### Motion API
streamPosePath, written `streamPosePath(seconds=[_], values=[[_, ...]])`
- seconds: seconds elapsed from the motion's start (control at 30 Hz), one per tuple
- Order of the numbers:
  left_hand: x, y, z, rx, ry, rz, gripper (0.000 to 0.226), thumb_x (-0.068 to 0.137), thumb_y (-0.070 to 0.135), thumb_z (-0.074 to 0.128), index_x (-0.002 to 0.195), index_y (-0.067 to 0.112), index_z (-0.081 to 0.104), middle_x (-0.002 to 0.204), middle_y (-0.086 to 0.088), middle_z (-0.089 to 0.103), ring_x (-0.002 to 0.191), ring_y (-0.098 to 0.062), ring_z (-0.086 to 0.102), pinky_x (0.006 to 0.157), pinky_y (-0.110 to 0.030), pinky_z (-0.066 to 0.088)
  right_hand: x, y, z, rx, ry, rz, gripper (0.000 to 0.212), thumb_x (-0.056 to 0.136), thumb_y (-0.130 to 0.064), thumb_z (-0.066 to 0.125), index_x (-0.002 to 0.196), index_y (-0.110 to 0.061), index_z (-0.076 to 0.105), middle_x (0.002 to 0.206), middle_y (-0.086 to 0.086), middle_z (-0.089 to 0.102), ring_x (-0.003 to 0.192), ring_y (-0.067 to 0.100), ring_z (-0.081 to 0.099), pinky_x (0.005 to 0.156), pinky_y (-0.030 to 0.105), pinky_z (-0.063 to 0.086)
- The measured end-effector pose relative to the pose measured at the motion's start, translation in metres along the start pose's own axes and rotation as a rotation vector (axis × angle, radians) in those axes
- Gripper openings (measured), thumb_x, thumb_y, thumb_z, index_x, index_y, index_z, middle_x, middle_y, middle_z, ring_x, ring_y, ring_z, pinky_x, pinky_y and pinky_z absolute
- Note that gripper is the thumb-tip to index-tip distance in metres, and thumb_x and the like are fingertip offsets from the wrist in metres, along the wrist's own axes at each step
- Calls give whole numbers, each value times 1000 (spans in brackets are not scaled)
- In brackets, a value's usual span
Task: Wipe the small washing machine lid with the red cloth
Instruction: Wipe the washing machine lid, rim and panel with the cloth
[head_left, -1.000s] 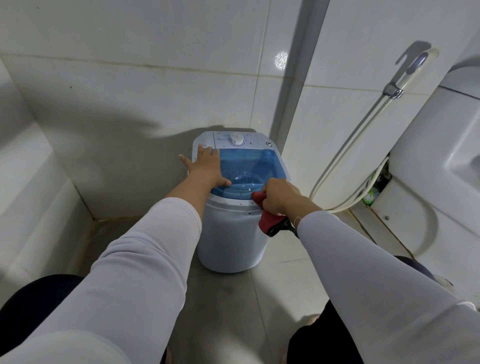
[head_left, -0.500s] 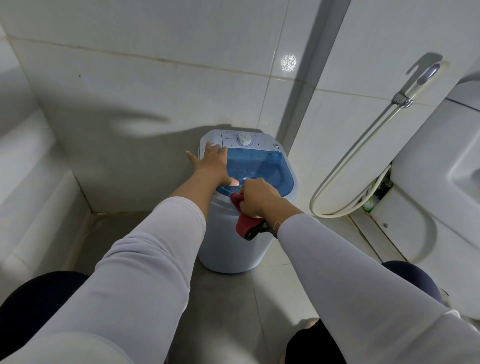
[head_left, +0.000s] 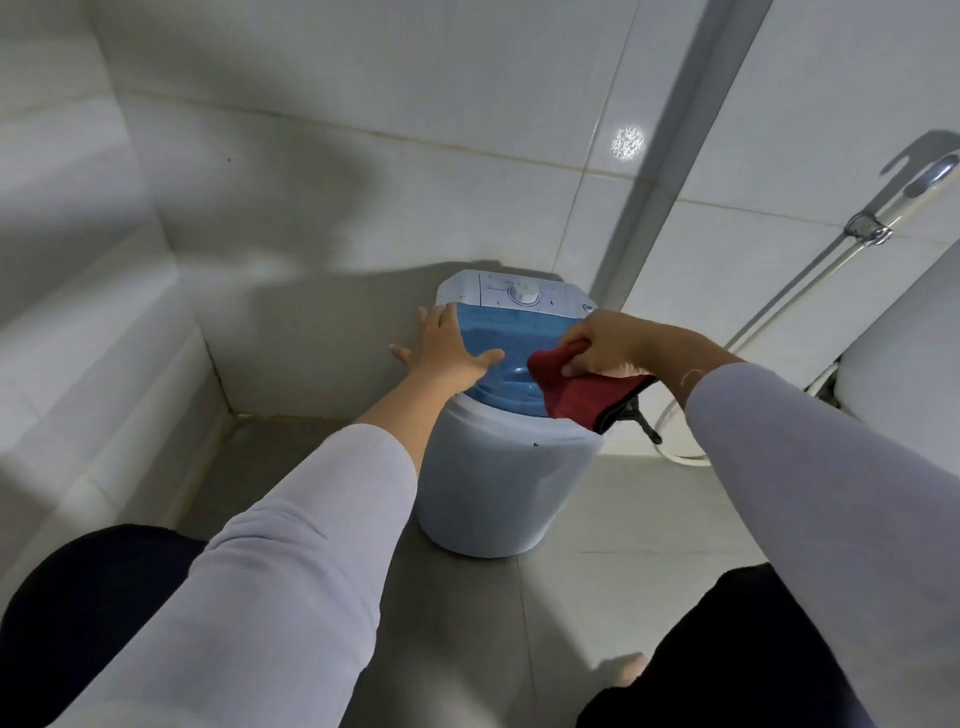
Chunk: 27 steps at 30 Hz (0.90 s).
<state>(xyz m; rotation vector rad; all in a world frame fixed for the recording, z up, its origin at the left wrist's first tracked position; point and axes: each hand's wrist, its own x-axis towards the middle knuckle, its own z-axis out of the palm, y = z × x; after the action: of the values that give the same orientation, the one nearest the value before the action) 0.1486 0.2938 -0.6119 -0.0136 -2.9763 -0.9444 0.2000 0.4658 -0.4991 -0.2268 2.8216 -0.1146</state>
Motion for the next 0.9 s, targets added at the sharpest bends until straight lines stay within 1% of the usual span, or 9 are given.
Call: streamPosePath(seconds=[0.07,0.13,0.23,0.37,0.47,0.63,0.73,0.83,0.9], values=[[-9,-5,3,-106,59,-49,99,80,66,57,154,21,10,162,3,10,151,-21,-2,111,-70,7,1,16,-17,57,56,3,30,86,-21,63,116,-18,65,108,7,63,92,18,52,75,26,40],[-24,-7,8,-175,66,-107,102,80,68,56,155,21,5,163,3,4,151,-21,-4,113,-68,4,5,27,-29,109,96,-1,36,83,-27,67,119,-22,63,114,6,62,95,19,52,80,28,41],[-46,-7,19,-261,74,-177,110,77,71,59,154,22,-2,164,1,-1,151,-21,-7,114,-66,0,12,34,-41,201,99,-27,51,76,-36,74,124,-28,57,112,1,55,96,21,52,74,28,45],[-65,-7,36,-315,88,-281,121,70,72,65,154,24,-8,164,-1,-4,151,-22,-8,115,-64,-1,31,33,-50,221,86,-136,76,70,-38,79,136,-35,41,130,2,47,102,21,47,86,32,44],[-73,-1,45,-396,98,-355,125,68,69,69,154,24,-11,163,-5,-5,151,-24,-7,117,-62,-1,47,31,-52,263,75,-232,82,66,-40,80,136,-40,37,134,0,47,104,22,49,89,34,46],[-70,11,62,-541,139,-446,134,64,65,75,153,24,-15,163,-5,-7,151,-24,-2,118,-59,10,71,20,-49,283,12,-400,74,71,-28,77,132,-45,39,119,-2,52,102,25,54,81,33,49],[-68,14,72,-569,173,-455,139,59,65,79,152,24,-17,163,-4,-7,151,-22,-3,119,-57,10,83,7,-43,227,-37,-545,60,75,-17,73,127,-39,49,107,-2,58,94,22,56,74,30,47],[-69,14,76,-597,216,-482,148,48,68,78,152,26,-18,163,-3,-7,151,-20,-1,120,-55,10,91,-8,-34,80,-79,-669,42,77,-16,71,116,-31,63,100,-6,62,93,18,58,80,29,45],[-70,14,78,-615,231,-500,151,42,71,76,152,25,-18,163,-4,-8,151,-20,-2,119,-56,9,94,-17,-27,-19,-89,-734,37,78,-18,70,112,-31,66,96,-12,63,96,15,59,84,28,42]])
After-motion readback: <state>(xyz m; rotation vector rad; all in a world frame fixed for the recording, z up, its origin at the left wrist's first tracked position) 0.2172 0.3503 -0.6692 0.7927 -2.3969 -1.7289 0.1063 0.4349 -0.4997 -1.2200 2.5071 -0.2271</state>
